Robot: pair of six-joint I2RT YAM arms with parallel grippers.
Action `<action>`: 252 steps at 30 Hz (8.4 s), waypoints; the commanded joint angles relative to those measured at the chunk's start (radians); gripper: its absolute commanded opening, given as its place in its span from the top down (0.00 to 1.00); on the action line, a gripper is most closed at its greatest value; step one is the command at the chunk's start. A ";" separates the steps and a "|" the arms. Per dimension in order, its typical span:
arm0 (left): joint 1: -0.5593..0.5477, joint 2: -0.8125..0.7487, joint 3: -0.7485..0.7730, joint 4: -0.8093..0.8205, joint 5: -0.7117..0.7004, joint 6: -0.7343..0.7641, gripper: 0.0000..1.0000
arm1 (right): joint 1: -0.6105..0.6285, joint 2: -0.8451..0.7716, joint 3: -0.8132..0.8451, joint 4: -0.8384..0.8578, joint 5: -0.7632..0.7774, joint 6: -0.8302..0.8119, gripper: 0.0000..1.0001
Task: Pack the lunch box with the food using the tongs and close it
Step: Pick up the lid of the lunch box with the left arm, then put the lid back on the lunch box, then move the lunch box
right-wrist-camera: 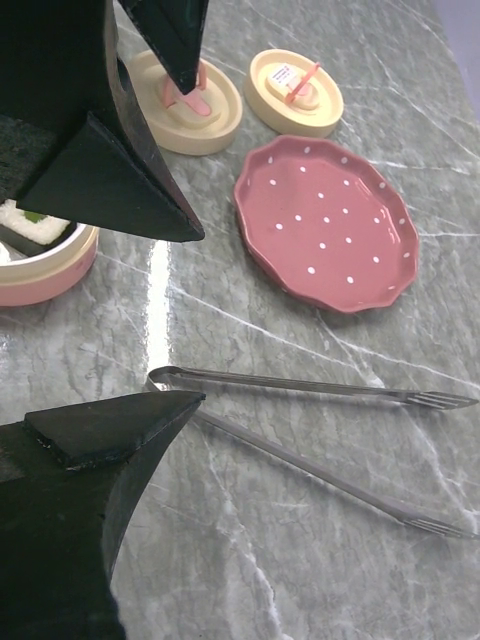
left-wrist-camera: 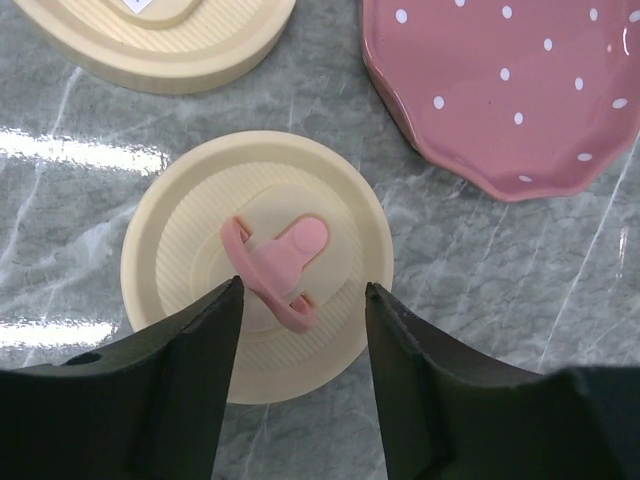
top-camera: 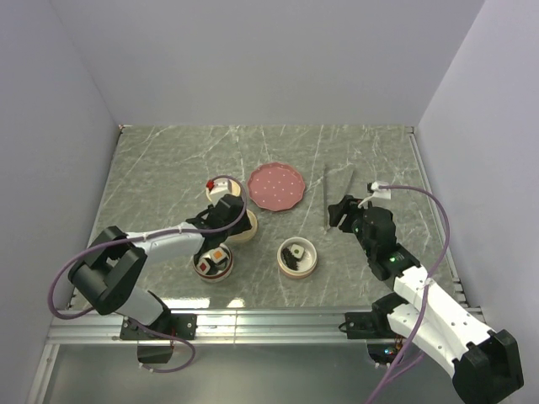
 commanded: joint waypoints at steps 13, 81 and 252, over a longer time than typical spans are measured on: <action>0.028 0.082 0.125 -0.065 -0.006 0.046 0.58 | 0.005 -0.034 -0.020 0.044 -0.013 -0.013 0.32; -0.071 -0.611 -0.041 -0.798 -0.031 -0.242 1.00 | 0.003 0.009 -0.025 0.079 -0.014 -0.014 0.32; -0.488 -0.500 -0.334 -0.245 -0.569 -0.493 0.65 | 0.623 1.071 0.299 0.504 -0.352 -0.028 0.71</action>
